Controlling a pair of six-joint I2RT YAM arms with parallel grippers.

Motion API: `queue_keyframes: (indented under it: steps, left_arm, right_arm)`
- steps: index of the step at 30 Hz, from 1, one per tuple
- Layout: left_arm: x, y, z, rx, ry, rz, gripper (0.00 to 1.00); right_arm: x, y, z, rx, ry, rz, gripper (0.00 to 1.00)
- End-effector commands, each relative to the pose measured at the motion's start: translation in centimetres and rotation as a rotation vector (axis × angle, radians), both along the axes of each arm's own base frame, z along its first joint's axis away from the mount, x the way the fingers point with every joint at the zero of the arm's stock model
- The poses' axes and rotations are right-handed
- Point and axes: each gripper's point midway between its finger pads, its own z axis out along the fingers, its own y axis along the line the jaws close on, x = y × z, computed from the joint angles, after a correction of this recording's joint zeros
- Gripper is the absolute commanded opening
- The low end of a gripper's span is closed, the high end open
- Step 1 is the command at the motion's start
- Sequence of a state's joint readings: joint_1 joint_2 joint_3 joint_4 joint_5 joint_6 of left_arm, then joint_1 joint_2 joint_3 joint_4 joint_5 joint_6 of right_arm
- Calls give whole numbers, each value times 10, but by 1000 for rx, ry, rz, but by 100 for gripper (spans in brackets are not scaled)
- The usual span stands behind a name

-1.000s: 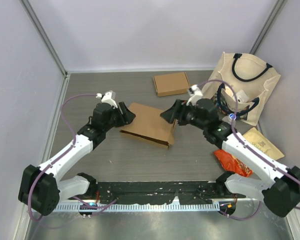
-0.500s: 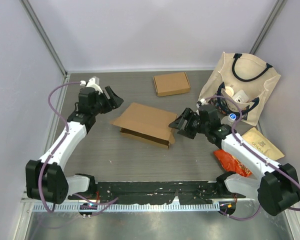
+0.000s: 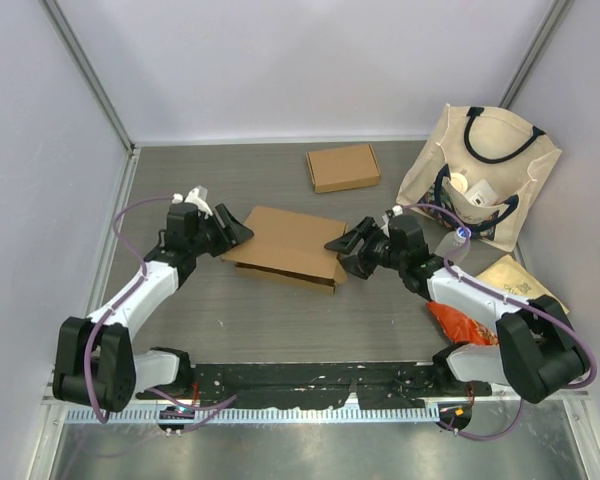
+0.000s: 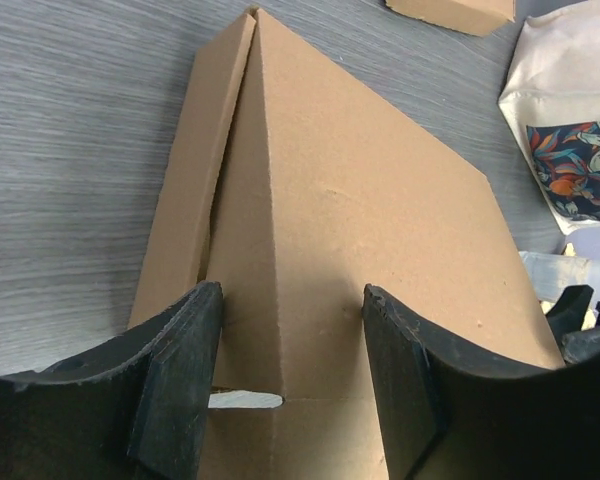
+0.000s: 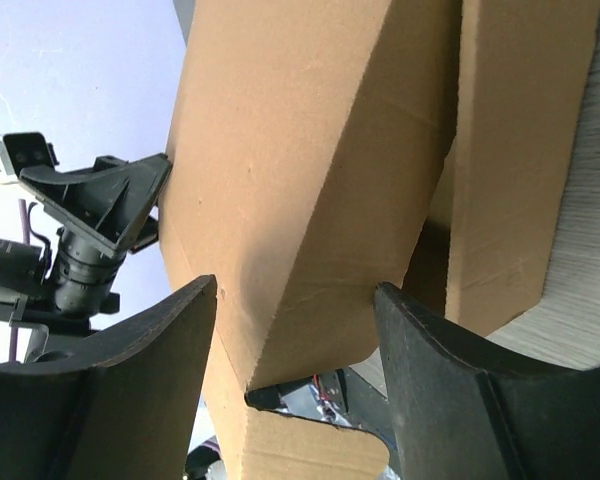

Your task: Fold the paper box

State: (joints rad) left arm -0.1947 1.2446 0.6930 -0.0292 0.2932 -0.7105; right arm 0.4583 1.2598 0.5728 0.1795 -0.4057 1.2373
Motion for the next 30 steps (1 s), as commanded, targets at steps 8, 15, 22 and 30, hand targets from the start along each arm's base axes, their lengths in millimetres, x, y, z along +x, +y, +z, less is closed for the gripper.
queue_keyframes:
  steps: [8,15,22,30]
  left_arm:
    - [-29,4,4,22,-56,-14,50]
    - [-40,16,-1,80,-43,9,56]
    - [-49,21,-20,74,-10,42,41]
    - [-64,17,-44,34,45,36,37]
  right_arm:
    - [-12,-32,-3,-497,-239,226,61]
    - [-26,-33,4,-513,-311,327,65]
    - [-26,-40,-21,-550,-263,304,64]
    - [-29,-43,-50,-557,-218,298,55]
